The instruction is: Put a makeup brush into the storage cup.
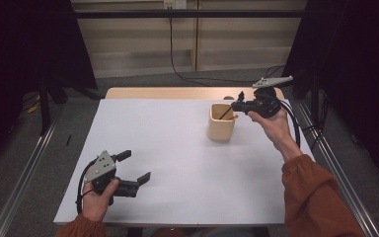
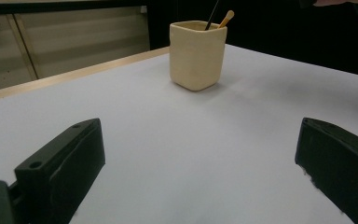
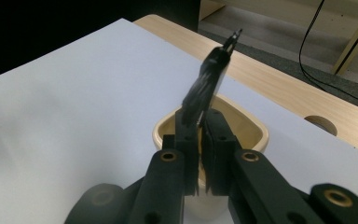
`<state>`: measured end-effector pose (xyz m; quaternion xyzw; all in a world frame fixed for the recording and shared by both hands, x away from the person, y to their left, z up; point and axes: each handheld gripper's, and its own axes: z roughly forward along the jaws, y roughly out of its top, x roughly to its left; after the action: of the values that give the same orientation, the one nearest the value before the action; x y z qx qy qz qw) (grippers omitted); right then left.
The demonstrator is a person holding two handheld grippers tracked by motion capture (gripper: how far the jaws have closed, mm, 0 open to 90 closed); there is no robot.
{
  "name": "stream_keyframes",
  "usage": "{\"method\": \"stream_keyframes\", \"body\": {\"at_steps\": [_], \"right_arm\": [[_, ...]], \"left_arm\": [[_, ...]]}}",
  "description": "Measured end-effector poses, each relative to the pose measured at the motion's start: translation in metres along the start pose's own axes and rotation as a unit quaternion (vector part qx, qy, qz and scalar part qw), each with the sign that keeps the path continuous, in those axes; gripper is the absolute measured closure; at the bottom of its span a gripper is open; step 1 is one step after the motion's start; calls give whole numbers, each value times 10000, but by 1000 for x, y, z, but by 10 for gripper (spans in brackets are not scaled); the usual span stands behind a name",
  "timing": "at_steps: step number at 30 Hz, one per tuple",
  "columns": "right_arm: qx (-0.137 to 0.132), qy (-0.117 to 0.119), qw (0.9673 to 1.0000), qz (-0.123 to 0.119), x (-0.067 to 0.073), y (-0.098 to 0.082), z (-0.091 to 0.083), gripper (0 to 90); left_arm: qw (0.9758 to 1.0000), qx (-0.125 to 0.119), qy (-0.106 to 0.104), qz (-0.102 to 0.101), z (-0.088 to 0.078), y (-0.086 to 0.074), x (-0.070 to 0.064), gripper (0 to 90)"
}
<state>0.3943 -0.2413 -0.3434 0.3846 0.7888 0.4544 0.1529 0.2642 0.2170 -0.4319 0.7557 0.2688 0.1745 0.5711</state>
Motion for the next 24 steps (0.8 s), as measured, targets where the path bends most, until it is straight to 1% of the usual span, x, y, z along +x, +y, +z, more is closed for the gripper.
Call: {"method": "stream_keyframes", "body": {"at_steps": [7, 9, 15, 24], "right_arm": [[79, 13, 10000, 20, -1, -5, 7, 858], [102, 29, 9999, 34, -1, -7, 10, 858], [141, 35, 9999, -2, 1, -7, 13, 857], [180, 18, 9998, 80, 0, -15, 18, 857]], "left_arm": [[10000, -23, -1, -12, 0, 0, 0, 15], [10000, 1, 31, -21, 0, 0, 0, 15], [10000, 1, 38, -10, 0, 0, 0, 15], [10000, 11, 57, -3, 0, 0, 1, 15]]}}
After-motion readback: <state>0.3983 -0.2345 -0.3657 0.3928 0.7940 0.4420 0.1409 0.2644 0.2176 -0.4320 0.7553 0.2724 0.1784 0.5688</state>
